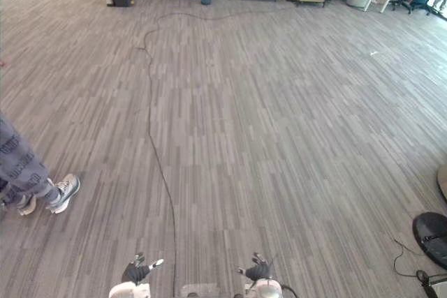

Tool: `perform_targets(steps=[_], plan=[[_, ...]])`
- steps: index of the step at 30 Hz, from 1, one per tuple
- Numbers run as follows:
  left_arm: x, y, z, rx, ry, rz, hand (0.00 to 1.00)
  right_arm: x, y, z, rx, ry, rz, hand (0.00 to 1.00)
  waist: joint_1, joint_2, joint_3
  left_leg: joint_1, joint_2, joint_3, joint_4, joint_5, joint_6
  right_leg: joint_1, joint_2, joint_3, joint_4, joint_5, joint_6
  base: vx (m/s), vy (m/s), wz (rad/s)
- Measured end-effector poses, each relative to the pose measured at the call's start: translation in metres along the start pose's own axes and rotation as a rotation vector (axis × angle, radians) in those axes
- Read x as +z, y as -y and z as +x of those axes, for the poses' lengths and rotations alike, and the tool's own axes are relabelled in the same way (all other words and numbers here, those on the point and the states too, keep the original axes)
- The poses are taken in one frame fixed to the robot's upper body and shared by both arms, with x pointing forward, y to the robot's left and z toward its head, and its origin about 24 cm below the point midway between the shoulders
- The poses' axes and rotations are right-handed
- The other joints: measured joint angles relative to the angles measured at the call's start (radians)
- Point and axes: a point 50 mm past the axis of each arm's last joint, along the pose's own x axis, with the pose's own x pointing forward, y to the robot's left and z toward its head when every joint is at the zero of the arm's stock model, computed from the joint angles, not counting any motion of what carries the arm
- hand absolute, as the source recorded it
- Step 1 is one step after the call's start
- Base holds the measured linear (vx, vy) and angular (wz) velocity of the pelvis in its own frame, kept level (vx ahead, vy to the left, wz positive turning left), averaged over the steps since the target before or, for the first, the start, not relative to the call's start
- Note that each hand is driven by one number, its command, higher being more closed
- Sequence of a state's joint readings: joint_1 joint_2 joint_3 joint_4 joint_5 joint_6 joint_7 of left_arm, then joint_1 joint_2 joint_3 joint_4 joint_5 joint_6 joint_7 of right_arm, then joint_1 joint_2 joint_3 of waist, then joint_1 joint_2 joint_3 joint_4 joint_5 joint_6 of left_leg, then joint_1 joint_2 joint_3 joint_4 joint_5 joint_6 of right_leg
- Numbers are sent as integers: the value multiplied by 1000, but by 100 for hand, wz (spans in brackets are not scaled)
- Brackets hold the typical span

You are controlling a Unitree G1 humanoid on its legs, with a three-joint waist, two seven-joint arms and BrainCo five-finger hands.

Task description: Pick up cushions and gather them together orderly.

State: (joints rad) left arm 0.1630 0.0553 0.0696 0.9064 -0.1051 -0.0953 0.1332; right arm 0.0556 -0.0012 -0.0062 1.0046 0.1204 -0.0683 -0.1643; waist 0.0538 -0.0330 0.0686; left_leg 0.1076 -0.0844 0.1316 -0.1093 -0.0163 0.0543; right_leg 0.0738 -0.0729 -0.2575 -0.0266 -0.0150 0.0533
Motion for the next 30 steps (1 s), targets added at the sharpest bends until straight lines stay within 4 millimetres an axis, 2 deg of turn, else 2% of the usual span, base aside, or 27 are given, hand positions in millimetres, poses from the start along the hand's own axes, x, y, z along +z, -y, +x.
perform_targets(steps=[3,11,30], plan=[[2,-2,3,14,-11,-10,0,2,2,2,-14,-7,31,0,0,1,29,17,-6,-6,0,0,0,33,-5,-8,-11,4,6,-30,23,8],[-3,-1,4,38,-51,-61,0,3,10,4,-56,-24,93,0,-1,9,39,17,-10,-7,-1,-1,0,32,-10,-8,-11,5,9,-16,4,0],[2,2,7,27,-49,-24,0,7,9,7,-50,-30,57,0,-4,11,61,16,-11,-5,-1,-1,0,32,-10,-9,-16,4,10,0,0,0]])
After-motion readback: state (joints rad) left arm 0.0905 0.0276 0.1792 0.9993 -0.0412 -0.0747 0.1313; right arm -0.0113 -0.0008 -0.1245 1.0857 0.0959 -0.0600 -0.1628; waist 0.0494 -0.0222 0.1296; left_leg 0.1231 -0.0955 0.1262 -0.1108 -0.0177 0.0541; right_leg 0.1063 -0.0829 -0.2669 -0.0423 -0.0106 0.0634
